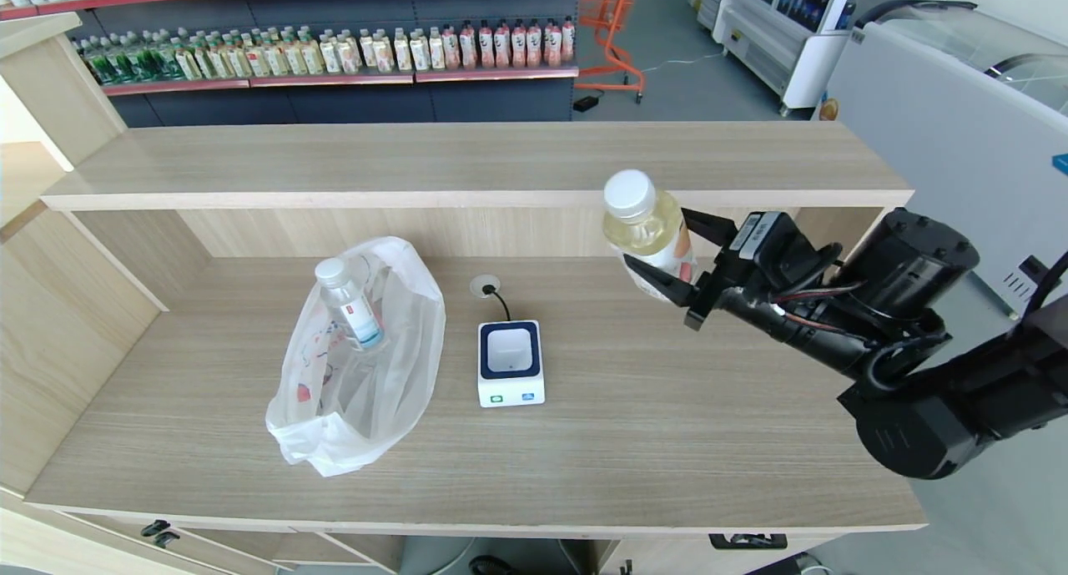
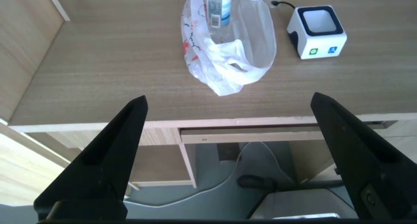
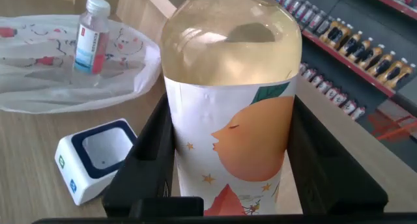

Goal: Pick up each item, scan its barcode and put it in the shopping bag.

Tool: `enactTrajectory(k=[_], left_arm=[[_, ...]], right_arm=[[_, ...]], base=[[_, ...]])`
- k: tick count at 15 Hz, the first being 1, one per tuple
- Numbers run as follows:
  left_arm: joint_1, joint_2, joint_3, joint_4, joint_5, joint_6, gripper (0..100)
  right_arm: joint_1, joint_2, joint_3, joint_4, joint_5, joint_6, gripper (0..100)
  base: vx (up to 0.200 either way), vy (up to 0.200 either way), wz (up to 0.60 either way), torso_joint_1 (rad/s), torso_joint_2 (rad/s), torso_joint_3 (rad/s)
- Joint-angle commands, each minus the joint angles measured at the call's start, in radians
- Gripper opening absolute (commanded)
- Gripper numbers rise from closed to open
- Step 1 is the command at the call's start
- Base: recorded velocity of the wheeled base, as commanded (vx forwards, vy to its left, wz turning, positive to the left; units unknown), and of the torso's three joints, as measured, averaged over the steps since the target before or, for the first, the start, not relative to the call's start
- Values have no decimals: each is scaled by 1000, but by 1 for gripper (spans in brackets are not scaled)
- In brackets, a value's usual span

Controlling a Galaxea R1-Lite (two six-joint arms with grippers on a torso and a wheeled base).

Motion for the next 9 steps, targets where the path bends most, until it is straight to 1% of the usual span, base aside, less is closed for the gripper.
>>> enactTrajectory(k=[1, 3, 8, 9], left_arm=[[0, 0, 0, 0, 0, 0, 100], [0, 0, 0, 0, 0, 0, 100], [0, 2, 0, 0, 0, 0, 100], [0, 0, 0, 0, 1, 0, 100]], right_arm=[[-25, 46, -19, -11, 15, -16, 0], [-39, 66, -21, -43, 50, -36, 0], [-39, 77, -21, -49, 56, -50, 0], [-39, 79, -23, -49, 63, -51, 0]], base=[[0, 0, 0, 0, 0, 0], [0, 0, 0, 0, 0, 0], [0, 0, 0, 0, 0, 0], [0, 200, 0, 2, 2, 7]])
